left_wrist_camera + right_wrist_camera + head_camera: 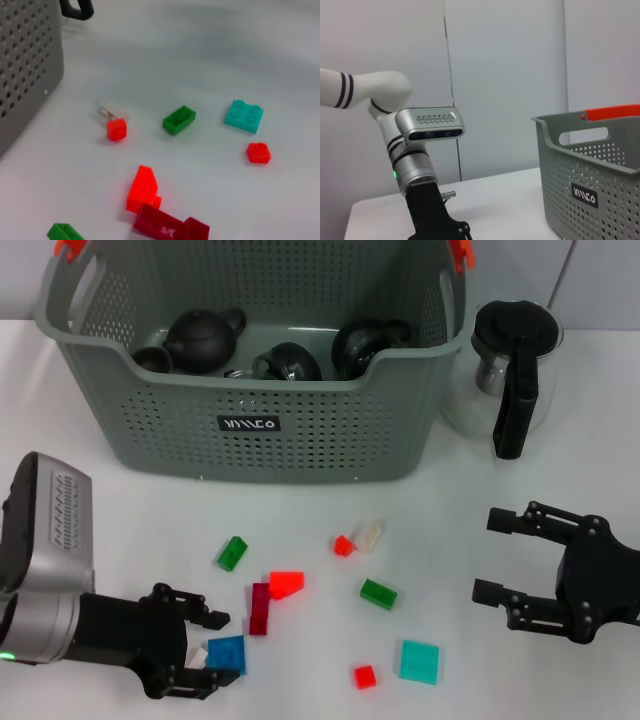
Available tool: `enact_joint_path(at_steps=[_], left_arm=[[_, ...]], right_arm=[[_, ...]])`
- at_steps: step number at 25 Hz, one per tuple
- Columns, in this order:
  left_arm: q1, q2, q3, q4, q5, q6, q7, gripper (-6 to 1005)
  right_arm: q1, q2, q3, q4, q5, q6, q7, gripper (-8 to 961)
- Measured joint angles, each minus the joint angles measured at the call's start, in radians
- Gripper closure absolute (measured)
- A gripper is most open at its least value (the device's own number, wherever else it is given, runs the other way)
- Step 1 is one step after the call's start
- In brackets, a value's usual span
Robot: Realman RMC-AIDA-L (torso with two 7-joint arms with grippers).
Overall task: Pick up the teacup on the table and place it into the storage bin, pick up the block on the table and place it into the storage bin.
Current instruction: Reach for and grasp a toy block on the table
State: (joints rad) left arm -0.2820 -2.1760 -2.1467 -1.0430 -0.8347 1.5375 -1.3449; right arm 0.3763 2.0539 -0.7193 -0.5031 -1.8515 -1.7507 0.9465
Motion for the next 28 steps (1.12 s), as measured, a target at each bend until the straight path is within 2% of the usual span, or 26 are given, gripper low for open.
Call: enact_joint_path(at_steps=[11,28], left_arm=[[0.003,-0.001,0.019,-0.003,-0.018,-0.057,-0.006,366],[0.004,0.001,0.045,-0.008,-0.023,-0.06,-0.009,369]], right_arm=[[-0.004,0.002,0.0,0.0,0.0,0.001,0.0,128],[-0.004,-0.001,0.0,0.0,0.0,-0.001,0.0,129]])
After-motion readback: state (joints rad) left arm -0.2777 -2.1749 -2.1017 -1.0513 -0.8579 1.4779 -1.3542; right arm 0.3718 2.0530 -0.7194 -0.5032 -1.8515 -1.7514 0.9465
